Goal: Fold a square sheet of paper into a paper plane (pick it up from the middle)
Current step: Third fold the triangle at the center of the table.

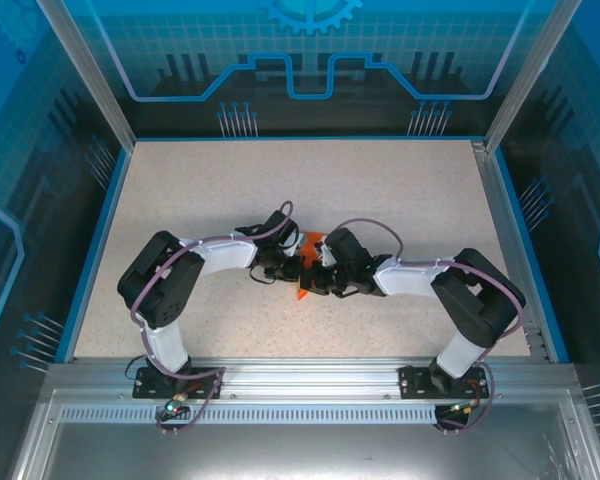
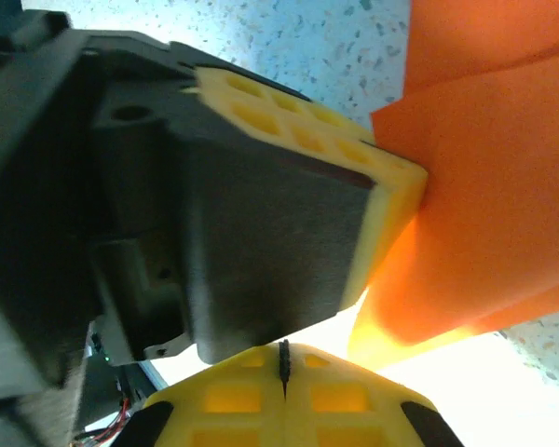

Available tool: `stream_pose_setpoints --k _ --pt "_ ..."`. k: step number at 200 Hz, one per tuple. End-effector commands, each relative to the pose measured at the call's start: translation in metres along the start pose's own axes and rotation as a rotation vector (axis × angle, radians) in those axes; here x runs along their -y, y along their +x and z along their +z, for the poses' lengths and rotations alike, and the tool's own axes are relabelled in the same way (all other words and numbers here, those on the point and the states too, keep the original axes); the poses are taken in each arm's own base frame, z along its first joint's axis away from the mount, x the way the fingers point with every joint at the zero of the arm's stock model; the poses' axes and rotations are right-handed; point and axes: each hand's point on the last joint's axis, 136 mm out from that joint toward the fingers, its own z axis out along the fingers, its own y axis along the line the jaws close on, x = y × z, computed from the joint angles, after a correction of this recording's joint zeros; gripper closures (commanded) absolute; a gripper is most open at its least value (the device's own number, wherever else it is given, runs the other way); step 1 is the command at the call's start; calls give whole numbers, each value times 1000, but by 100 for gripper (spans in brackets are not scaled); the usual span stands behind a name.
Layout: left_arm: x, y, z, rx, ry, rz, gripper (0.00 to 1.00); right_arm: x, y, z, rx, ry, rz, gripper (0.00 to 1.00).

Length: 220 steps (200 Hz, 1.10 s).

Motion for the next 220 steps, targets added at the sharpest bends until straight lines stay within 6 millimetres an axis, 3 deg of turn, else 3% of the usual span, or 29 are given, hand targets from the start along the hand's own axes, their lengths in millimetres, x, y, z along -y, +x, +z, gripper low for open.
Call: stream_pose_setpoints --k 1,58,75,124,220 --pt "-6 13 9 -60 -15 -20 95 2 7 15 -11 -17 17 100" --pt "-4 15 7 -65 -6 -12 94 16 15 11 0 29 32 100" --pt "-3 15 8 -72 4 -8 94 7 11 14 1 -17 26 100" --pt "-4 16 9 -82 -2 -7 94 5 8 15 2 -31 32 100" --pt "-7 19 12 -91 -8 -9 94 40 18 31 -25 12 80 100"
